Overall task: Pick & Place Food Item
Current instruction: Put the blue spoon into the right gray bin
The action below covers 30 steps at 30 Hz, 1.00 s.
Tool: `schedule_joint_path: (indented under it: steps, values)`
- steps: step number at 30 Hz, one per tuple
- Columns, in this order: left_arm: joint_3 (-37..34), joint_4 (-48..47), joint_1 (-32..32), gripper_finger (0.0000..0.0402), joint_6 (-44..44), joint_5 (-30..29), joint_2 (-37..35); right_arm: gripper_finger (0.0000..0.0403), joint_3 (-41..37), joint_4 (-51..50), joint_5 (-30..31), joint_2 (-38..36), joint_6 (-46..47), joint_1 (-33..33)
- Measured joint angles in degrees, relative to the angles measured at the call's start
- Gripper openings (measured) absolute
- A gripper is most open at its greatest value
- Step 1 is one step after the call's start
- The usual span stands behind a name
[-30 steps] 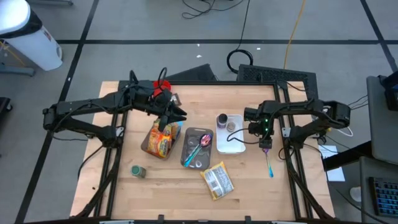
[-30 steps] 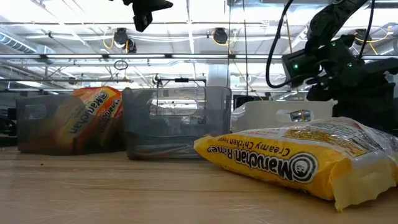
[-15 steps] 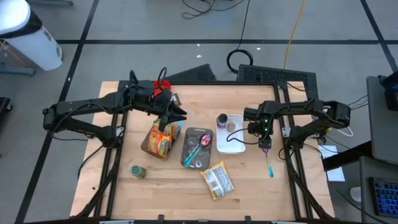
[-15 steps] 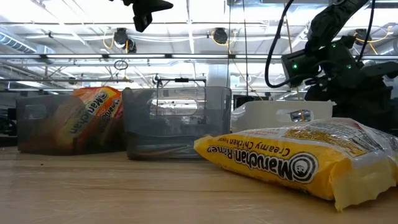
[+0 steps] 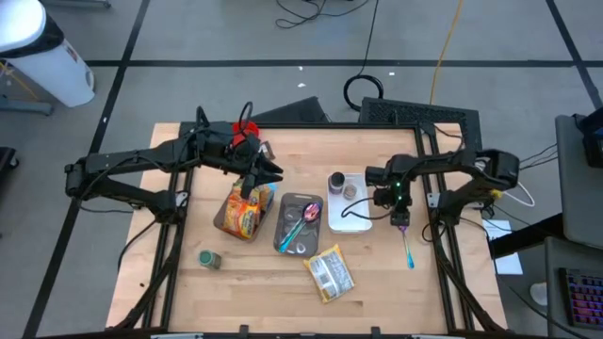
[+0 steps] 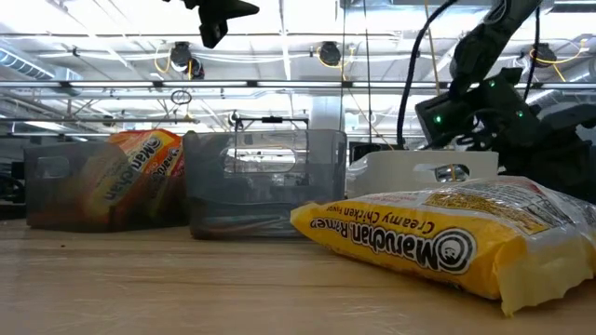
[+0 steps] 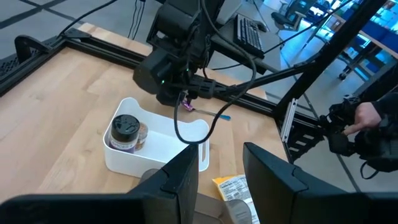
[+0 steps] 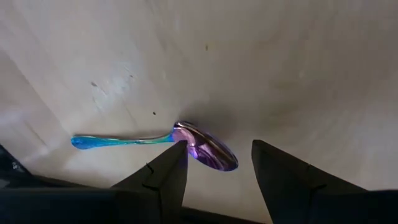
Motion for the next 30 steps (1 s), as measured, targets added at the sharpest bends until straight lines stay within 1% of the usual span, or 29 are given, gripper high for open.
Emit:
schedule_joint_path:
  steps: [6,9,12,19,25,30]
  values:
    - [0.00,-0.92,0.00,0.0131,-0.41,0.02,0.01,0.0170,-0.02,0.37,0.02,1.73,-0.94,1.91]
    - [0.00,-1.42,0.00,0.0131,-0.44,0.02,0.00,0.0154,-0.02,0.58,0.09,1.73,-1.25,2.85]
    - [0.00,-1.36,0.00,0.0131,-0.27,0.02,0.02,0.0120,-0.02,0.59,0.06,1.73,-1.42,3.03]
    - [0.00,-1.38,0.00,0.0131,-0.24,0.02,0.02,0.0016,-0.02,0.20,-0.59,1.71,-1.10,3.01]
    - [0.00,-1.38,0.00,0.0131,-0.24,0.02,0.02,0.0009,-0.02,0.08,-0.63,1.71,0.02,3.01]
    - [0.00,-1.38,0.00,0.0131,-0.22,0.02,0.02,0.0005,0.72,-2.69,-0.57,1.71,1.53,3.01]
